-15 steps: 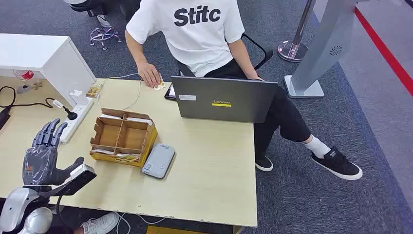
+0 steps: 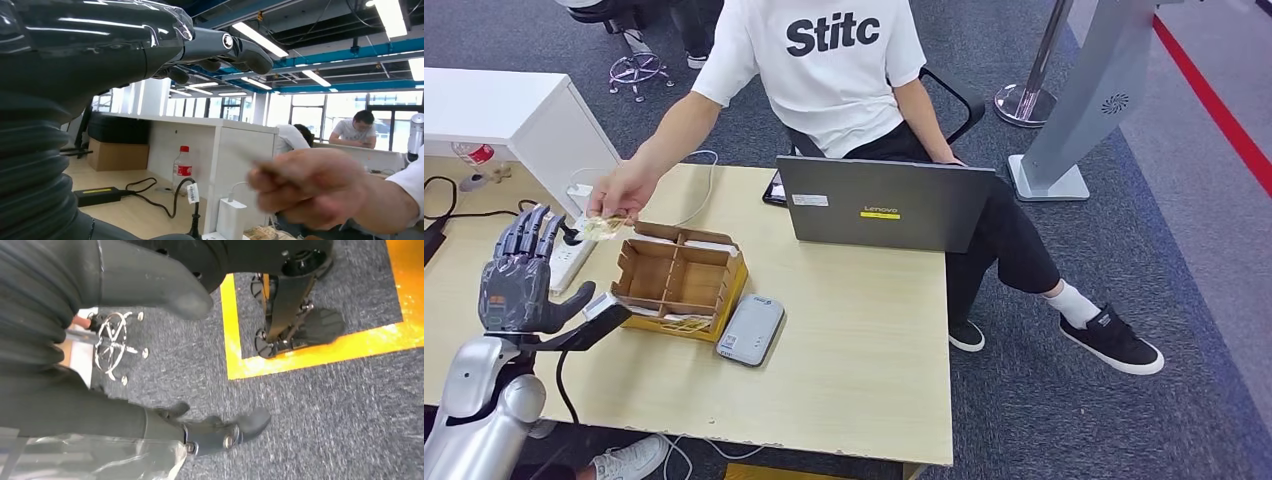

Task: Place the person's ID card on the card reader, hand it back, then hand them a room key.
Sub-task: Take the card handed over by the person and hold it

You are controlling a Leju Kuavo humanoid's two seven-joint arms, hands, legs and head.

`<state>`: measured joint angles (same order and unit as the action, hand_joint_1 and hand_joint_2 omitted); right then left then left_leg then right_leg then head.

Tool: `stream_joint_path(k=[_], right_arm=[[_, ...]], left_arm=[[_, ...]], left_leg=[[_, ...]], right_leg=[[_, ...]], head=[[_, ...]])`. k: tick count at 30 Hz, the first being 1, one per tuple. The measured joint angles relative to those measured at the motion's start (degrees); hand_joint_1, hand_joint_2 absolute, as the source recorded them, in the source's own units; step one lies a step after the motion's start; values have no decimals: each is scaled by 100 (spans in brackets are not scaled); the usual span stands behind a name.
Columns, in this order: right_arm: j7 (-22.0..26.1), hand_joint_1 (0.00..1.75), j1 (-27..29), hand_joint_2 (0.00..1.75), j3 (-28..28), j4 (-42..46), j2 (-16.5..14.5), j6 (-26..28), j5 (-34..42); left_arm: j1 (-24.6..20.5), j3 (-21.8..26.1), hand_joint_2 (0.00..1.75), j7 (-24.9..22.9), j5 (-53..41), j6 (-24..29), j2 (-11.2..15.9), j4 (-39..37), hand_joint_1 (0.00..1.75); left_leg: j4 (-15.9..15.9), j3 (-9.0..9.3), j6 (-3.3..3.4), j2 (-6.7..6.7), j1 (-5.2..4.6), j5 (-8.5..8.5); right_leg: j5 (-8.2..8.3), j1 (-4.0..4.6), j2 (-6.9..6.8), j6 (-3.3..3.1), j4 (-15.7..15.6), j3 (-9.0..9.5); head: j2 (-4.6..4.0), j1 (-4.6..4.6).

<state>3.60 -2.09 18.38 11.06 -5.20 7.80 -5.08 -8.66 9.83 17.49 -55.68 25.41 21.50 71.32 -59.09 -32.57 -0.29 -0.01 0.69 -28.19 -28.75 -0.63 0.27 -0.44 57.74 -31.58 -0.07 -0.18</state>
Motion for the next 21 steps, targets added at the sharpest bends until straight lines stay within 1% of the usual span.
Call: stream_joint_path(k=[3,5,12,16,21], right_arm=[[0,0,-17,175,-15,0,-4,-7,-38],[-1,0,-22,175,-19,0,-12,-7,-53],[-11,0,-24,175,-20,-1,-15,-1,-75],[-186,0,-25,175,-21,-10,-15,98,-129],[-224,0,-25,175,-21,-16,-15,114,-148]], left_arm=[[-309,-137,175,0,-27,113,-33,-327,0],[-431,-199,175,0,-36,168,-58,-452,0],[-522,-250,175,0,-48,219,-84,-540,0],[-670,-377,175,1,-17,341,-148,-688,175],[-674,-422,175,1,20,341,-151,-693,175]], left_leg=[[0,1,0,1,0,0],[0,0,0,2,0,1],[0,0,-1,2,0,1],[0,-2,-1,5,1,0],[0,-2,-1,6,1,0]], right_leg=[[2,-1,3,-2,0,-1],[3,-1,4,-2,0,-2],[3,0,4,-2,0,-2],[2,0,8,-3,0,-7],[3,0,9,-3,0,-7]], head=[[0,-1],[0,-1],[0,-1],[0,0],[0,-1]])
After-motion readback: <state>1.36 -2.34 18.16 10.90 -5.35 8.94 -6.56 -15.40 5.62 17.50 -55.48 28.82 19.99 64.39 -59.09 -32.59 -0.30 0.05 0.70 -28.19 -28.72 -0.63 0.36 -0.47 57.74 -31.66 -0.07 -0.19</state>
